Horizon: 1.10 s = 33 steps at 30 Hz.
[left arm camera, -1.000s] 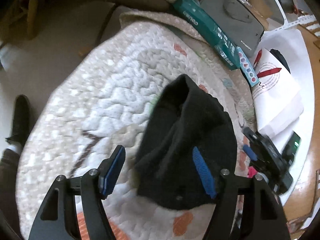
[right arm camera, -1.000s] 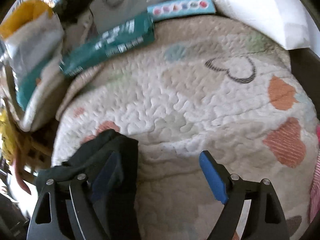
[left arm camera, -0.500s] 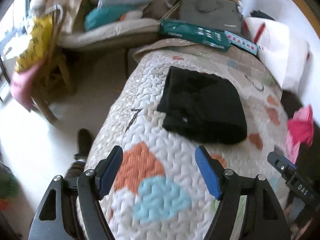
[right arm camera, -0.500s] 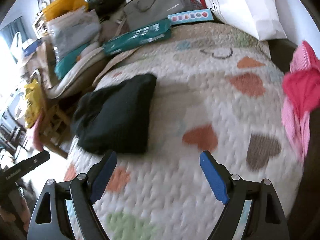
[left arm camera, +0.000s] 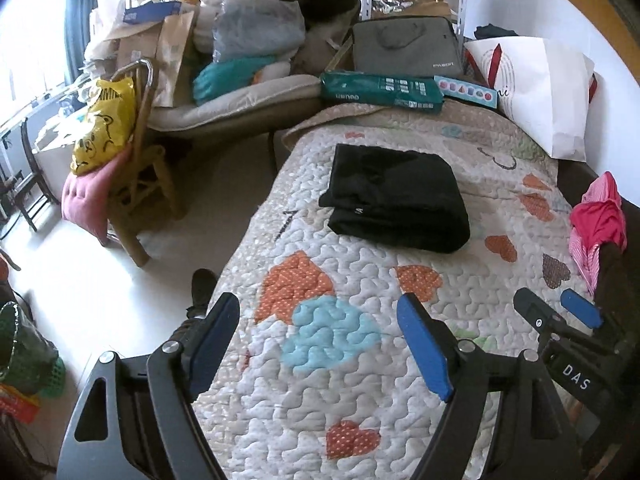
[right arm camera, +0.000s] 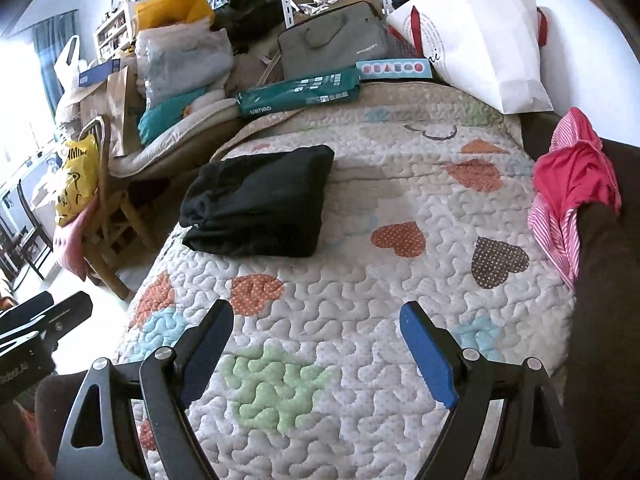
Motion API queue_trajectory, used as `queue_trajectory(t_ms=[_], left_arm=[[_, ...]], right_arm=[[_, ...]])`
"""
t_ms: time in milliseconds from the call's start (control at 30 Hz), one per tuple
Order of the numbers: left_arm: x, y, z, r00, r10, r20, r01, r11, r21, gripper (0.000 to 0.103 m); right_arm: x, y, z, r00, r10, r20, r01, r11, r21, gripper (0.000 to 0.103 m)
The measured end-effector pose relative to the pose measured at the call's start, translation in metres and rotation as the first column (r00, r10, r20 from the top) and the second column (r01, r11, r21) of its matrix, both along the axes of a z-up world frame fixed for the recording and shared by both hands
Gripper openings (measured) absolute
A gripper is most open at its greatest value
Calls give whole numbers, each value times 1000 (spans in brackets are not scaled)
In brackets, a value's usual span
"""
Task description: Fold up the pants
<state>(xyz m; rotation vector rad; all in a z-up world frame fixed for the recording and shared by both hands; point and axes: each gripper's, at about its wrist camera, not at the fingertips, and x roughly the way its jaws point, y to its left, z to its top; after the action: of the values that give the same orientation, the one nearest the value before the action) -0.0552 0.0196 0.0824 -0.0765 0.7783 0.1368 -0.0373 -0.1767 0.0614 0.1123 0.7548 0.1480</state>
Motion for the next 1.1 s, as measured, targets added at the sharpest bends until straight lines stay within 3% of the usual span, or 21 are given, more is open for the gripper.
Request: queue_trajectory(t_ms=[500, 1100], left_arm=[[0, -10, -8, 998, -55, -7, 55, 999, -2, 81], [5, -5, -19, 998, -48, -34, 47, 999, -21, 81]], right_arm=[[-3, 12, -7, 1000, 24, 0, -24, 999, -34, 89], [2, 17, -18, 999, 26, -34, -28, 998, -48, 89]])
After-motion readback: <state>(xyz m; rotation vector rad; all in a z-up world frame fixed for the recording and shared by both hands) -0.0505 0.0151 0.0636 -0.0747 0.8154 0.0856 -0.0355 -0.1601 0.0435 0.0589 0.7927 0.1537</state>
